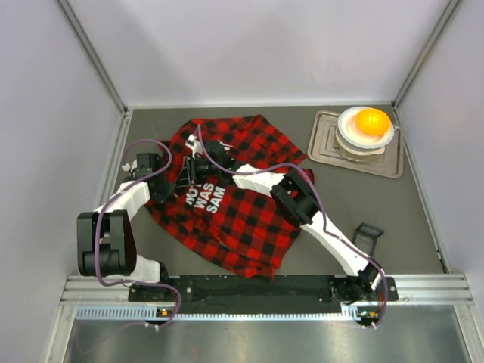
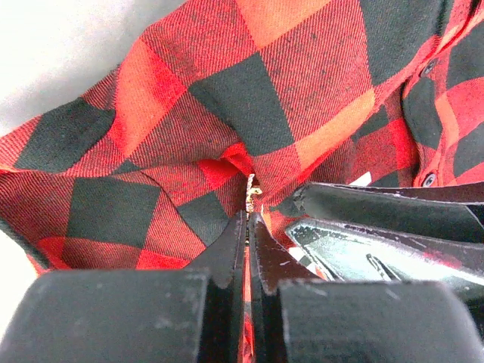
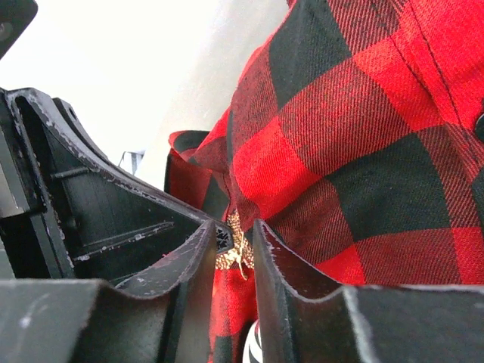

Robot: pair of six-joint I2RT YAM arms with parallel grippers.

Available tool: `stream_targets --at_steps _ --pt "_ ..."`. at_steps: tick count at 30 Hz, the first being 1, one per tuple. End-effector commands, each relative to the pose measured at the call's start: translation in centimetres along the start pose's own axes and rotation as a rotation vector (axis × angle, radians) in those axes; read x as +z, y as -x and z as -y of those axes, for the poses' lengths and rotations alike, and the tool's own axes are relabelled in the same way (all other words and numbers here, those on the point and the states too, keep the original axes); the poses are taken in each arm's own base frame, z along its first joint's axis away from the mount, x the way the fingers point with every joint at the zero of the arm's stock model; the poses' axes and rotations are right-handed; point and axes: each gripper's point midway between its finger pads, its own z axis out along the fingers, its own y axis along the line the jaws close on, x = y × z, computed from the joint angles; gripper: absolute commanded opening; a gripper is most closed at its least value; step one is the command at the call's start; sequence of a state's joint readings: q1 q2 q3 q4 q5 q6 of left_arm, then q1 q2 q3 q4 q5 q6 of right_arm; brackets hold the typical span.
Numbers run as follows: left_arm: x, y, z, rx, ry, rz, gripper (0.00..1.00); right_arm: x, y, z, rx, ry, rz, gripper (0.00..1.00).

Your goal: Remove the brooch from the garment

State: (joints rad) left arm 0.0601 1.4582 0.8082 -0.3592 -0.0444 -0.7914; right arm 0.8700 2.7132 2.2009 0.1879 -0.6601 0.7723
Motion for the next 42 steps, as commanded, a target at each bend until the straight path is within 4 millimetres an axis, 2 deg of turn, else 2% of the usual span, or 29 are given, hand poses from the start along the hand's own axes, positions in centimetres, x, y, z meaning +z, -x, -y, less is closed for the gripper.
stream_targets --at_steps 1,6,17,23,42 --pt "-0.8 1.6 1.7 -0.016 -0.099 0.098 0.0 0.8 1.0 -1.2 -0.002 0.028 0.046 0.23" --pt "-0.8 1.8 1.6 0.026 -0.124 0.132 0.0 0.8 0.2 -1.2 0.014 0.048 0.025 0.15" --pt "-0.3 1.3 3.3 0.048 -0.207 0.063 0.0 1.1 -0.6 -1.2 0.017 0.072 0.01 0.08" --pt "-0.3 1.1 3.2 0.06 -0.212 0.045 0.0 1.3 -1.0 -0.6 0.02 0.076 -0.004 0.02" --pt "-1.2 2.0 3.2 0.082 -0.255 0.066 0.0 1.7 -2.3 1.0 0.021 0.058 -0.025 0.07"
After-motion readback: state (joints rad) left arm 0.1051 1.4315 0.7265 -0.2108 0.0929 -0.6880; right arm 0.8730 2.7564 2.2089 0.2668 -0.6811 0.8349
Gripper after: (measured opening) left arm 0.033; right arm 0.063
